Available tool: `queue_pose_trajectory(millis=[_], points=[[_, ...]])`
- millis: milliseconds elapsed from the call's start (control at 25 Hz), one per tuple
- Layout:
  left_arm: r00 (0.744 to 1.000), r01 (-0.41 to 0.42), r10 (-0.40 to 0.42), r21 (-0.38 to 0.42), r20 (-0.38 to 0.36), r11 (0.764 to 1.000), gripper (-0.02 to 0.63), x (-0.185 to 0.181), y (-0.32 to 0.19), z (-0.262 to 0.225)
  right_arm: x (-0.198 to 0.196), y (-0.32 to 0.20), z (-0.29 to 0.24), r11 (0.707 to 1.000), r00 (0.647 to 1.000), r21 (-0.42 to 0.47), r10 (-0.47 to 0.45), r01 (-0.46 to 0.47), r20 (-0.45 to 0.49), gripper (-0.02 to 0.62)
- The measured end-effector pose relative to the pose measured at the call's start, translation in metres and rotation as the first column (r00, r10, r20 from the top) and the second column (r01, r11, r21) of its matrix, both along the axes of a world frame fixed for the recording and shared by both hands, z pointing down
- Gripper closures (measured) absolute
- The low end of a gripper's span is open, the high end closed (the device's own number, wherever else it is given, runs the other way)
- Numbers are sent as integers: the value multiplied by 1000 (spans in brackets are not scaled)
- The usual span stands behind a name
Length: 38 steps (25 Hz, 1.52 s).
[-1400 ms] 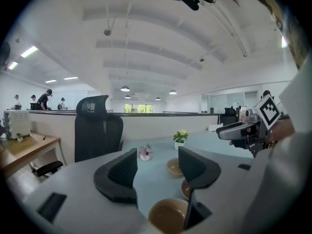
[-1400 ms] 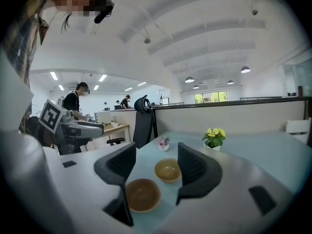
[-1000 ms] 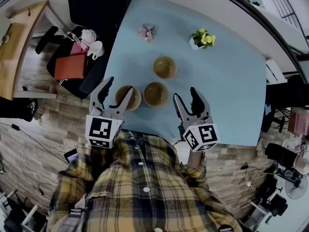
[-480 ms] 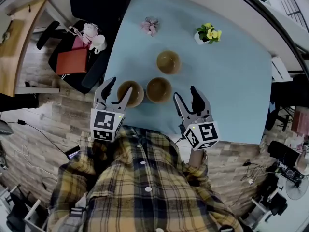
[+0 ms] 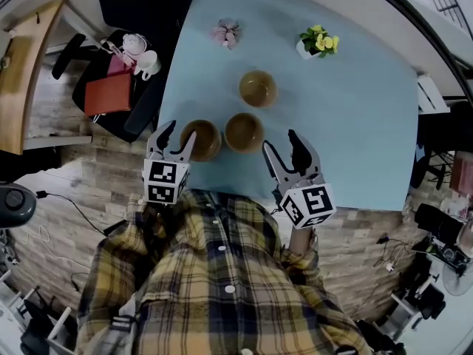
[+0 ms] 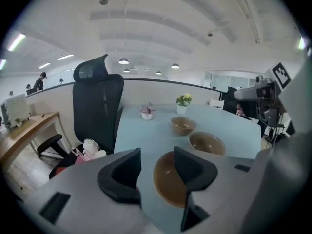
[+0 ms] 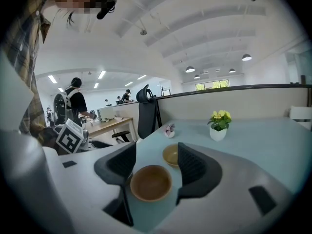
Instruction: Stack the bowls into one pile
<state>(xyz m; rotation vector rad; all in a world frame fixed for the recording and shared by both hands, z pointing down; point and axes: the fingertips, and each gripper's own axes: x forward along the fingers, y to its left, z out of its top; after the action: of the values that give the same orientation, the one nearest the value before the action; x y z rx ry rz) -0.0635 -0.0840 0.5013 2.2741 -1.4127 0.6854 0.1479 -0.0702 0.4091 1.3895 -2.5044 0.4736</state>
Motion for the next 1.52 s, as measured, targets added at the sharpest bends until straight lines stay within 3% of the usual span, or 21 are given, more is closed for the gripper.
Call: queue_pose_trajectory(millis=[280, 600, 1080, 1520], points=[[1000, -14, 13, -125, -7, 992, 431, -4, 10, 43, -1, 5, 8, 1000, 1000, -26, 8, -8, -8, 345], [1000, -18, 13, -197, -29, 980, 483, -7, 16, 64, -2, 12, 15, 998, 1000, -53, 16, -17, -12, 345], [998, -20, 7, -211, -63, 977, 584, -4, 15, 65, -4, 19, 16, 998, 999, -63, 29, -30, -14, 345], [995, -8, -11, -198, -95, 980, 598, -10, 16, 56, -4, 28, 15, 997, 999, -56, 49, -50, -21, 345]])
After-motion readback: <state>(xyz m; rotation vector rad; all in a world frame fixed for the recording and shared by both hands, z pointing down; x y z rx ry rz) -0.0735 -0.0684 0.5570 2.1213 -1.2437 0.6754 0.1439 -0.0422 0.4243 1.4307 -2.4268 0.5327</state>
